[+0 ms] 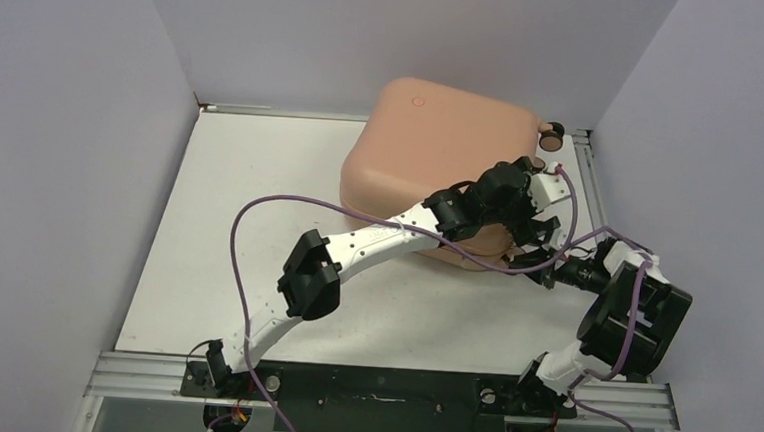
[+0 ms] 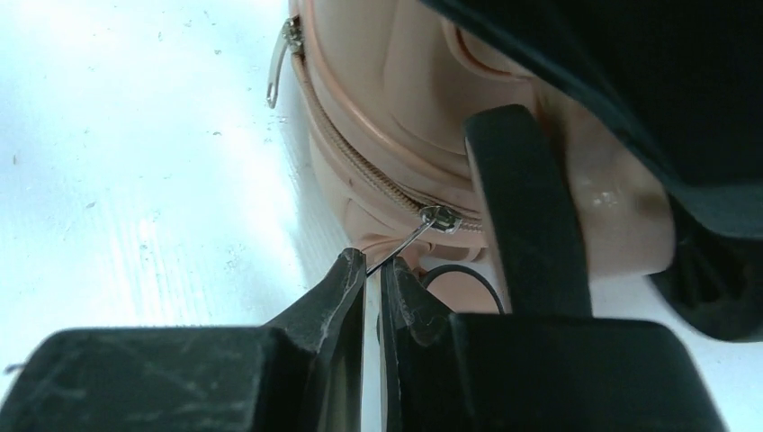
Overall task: Pack the luggage
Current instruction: Zip the luggage at the center of the board.
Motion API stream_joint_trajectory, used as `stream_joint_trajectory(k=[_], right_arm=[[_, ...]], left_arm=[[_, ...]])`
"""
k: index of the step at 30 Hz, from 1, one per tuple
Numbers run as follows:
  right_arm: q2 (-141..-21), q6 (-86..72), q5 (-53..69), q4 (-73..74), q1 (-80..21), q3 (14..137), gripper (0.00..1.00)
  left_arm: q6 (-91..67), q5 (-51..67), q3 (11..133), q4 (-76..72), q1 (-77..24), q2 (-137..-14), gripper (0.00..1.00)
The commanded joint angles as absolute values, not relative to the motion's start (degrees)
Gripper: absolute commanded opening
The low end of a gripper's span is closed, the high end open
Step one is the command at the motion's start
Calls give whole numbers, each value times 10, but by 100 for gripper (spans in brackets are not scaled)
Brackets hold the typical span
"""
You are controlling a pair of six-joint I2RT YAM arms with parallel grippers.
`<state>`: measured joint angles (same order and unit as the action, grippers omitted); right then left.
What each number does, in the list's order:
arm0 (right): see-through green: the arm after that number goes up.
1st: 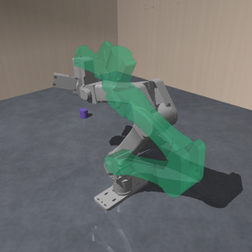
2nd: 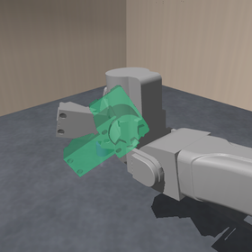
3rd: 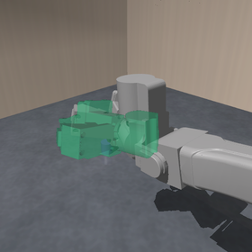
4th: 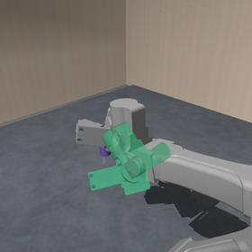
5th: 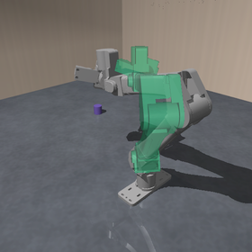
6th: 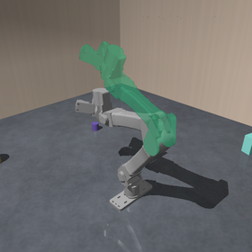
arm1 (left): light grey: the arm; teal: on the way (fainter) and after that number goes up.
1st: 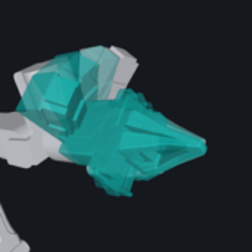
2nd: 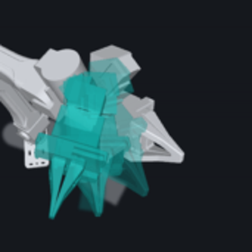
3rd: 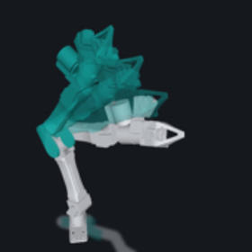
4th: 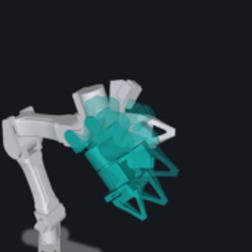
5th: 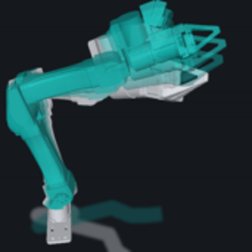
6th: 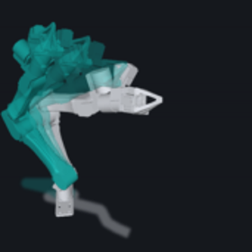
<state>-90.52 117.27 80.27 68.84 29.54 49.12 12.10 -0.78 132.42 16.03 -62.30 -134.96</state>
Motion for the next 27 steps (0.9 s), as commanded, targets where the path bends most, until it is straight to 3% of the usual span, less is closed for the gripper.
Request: stream_joint_trajectory(k=[1, 7, 14, 16, 18, 20, 22, 27], right_arm=[[-831, 1327, 812, 804, 251, 462, 5], [-813, 1286, 817, 804, 214, 493, 5], [-820, 1256, 803, 803, 243, 505, 6], [-821, 1262, 798, 803, 265, 500, 18], [-814, 1261, 798, 803, 289, 494, 41], [-802, 1262, 794, 803, 315, 485, 58], [-790, 1266, 777, 801, 325, 477, 65], [-760, 1257, 770, 800, 341, 462, 68]], left_arm=[[91, -60, 1322, 251, -585, -1416, 100], [79, -56, 1355, 264, -585, -1435, 100], [65, -2, 1371, 298, -576, -1389, 96], [65, 23, 1355, 304, -572, -1351, 96], [65, 37, 1322, 305, -565, -1302, 96], [65, 40, 1281, 303, -553, -1248, 96], [62, 43, 1230, 299, -534, -1195, 96], [64, 28, 1136, 295, -456, -1083, 96]])
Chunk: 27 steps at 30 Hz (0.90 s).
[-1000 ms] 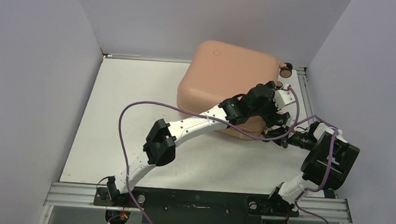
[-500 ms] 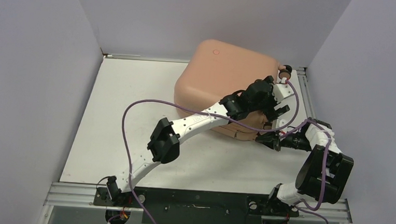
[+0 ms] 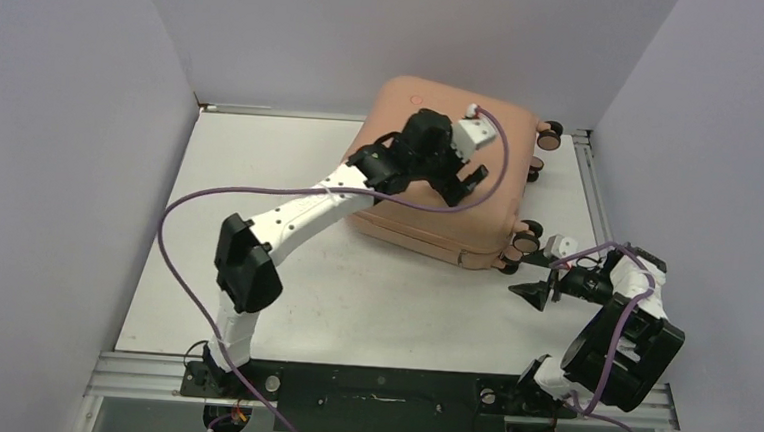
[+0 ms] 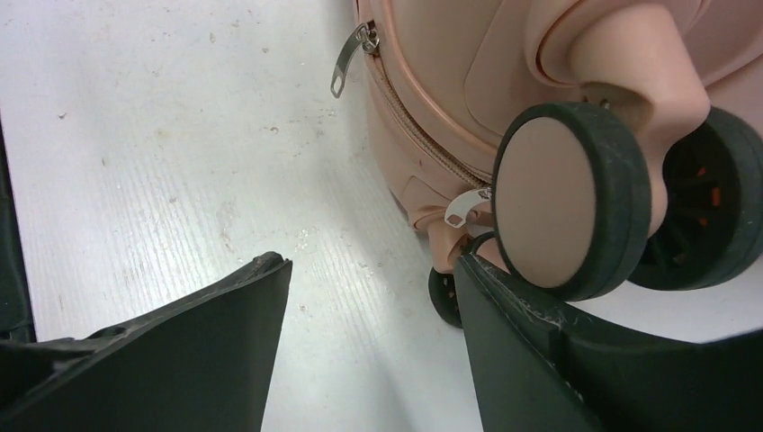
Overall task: Pack the luggage
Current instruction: Zip the luggage at the center of the board.
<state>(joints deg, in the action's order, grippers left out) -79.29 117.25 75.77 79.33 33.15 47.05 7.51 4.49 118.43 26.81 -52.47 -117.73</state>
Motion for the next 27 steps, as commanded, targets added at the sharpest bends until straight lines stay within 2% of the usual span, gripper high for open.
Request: stream_joint_trajectory(k=[1, 3, 5, 9, 12, 13, 16, 20, 27], right_arm=[[-755, 1251, 774, 797, 343, 463, 69], [-748, 1202, 795, 778, 347, 474, 75], [-747, 1124, 813, 736, 352, 494, 75], [-765, 1023, 820, 707, 352, 535, 65], [-783, 1001, 792, 702, 352, 545, 59], [-783, 944, 778, 676, 352, 544, 58], [-752, 772, 709, 550, 345, 516, 59], [-681, 531, 499, 357, 267, 472, 65], [-696, 277, 392, 259, 250, 551, 68]], left_arm=[[64, 27, 1119, 294, -424, -1065, 96], [61, 35, 1087, 290, -369, -1035, 96], [59, 38, 1049, 262, -312, -1011, 96], [52, 45, 996, 207, -208, -996, 96], [49, 51, 970, 178, -167, -1007, 96], [50, 47, 959, 167, -161, -1011, 96], [56, 37, 928, 138, -154, -1026, 96], [57, 22, 919, 117, -154, -1062, 96], [51, 22, 956, 123, -154, -1127, 96]])
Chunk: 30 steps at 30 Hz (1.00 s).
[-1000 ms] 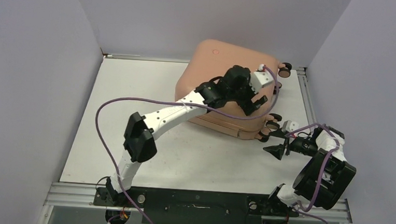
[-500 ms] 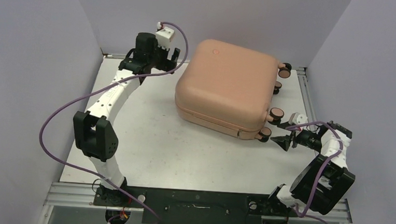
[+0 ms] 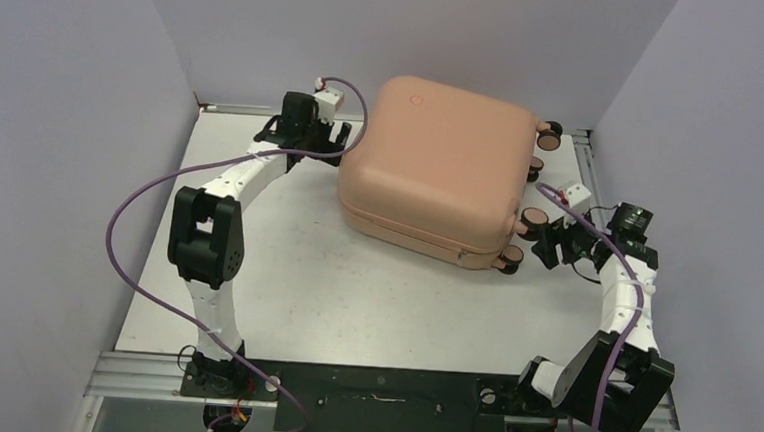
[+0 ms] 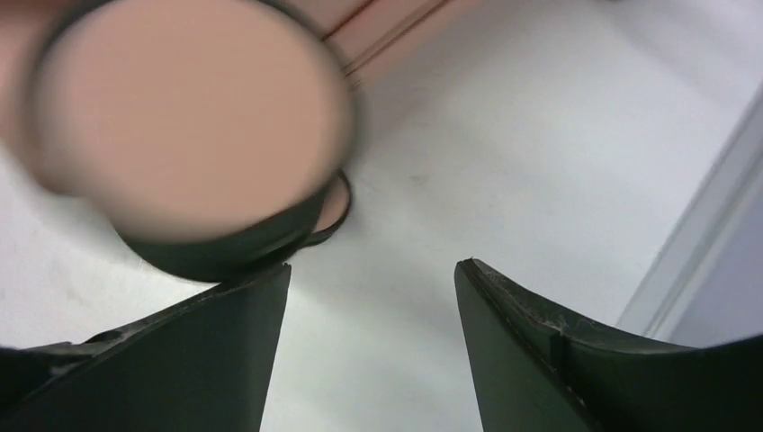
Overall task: Pack the luggage
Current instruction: Zip the luggage at the center of the board.
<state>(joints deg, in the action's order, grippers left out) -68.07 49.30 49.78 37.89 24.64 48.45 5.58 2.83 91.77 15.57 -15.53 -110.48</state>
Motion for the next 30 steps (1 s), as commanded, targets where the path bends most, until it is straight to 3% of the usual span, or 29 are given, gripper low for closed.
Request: stream_joint_trajectory(k=[1, 6, 16, 30], right_arm=[[-704, 247, 369, 240, 251, 563, 68], [-780, 152, 295, 192, 235, 646, 68], [-1017, 113, 168, 206, 81, 819, 66], [-1142, 140, 238, 216, -102, 916, 65]], left_arm=[[50, 22, 960, 123, -154, -1134, 96], [41, 35, 967, 118, -155, -1146, 96], [16, 68, 922, 85, -155, -1124, 96], [-3, 111, 756, 89, -149, -955, 96]])
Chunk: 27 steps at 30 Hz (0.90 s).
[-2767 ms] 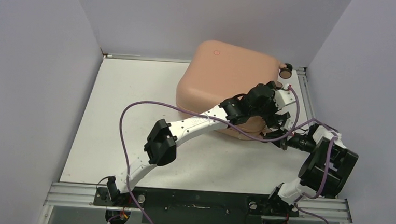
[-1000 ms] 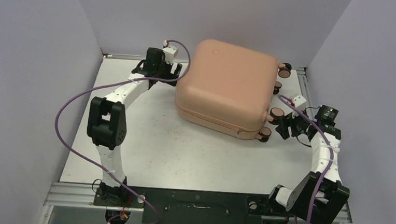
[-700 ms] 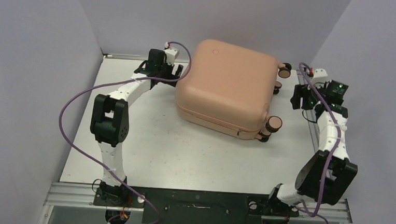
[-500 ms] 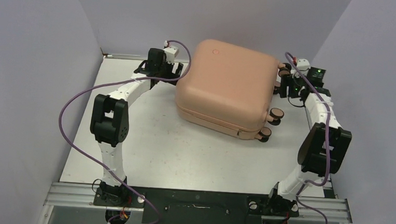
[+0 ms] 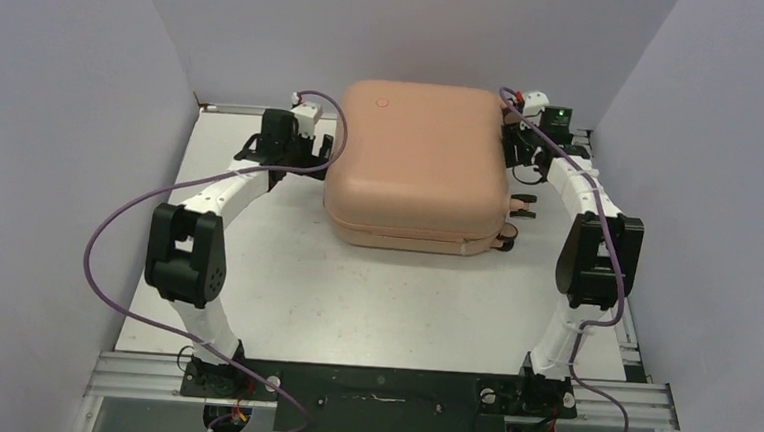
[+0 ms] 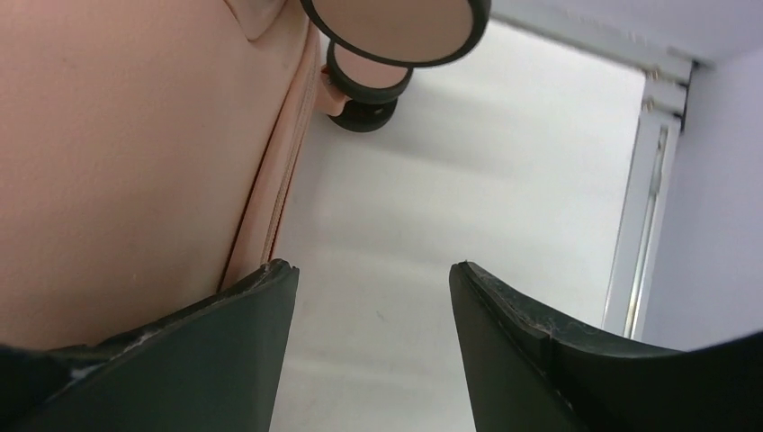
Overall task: Pack the luggage
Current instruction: Zip the luggage at the center of the board.
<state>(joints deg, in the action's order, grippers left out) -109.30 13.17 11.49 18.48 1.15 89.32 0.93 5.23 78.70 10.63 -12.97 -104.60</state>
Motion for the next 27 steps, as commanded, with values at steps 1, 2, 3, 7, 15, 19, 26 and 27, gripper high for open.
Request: stream_joint_trajectory(k=[1, 2, 3, 7, 15, 19, 26, 27], right_arm=[[-1148, 137, 241, 215, -110, 920, 65], [-1152, 133, 243, 213, -117, 920, 65], [-1153, 128, 243, 208, -123, 918, 65], [-1137, 103, 236, 170, -136, 894, 65], [-982, 197, 333, 118, -34, 822, 79], [-839, 211, 340, 87, 44, 722, 84], [-630, 252, 286, 64, 57, 485, 90], [-602, 250, 303, 48, 62, 451, 90]], left_arm=[[-3, 105, 742, 89, -146, -939, 96], [14, 100, 731, 89, -142, -925, 96], [22, 94, 721, 89, -138, -914, 96], [32, 79, 710, 100, -110, -893, 96], [52, 46, 712, 105, -66, -835, 96], [67, 46, 726, 113, -65, -778, 96], [112, 80, 774, 147, -88, -734, 96], [120, 81, 778, 155, -97, -732, 96]])
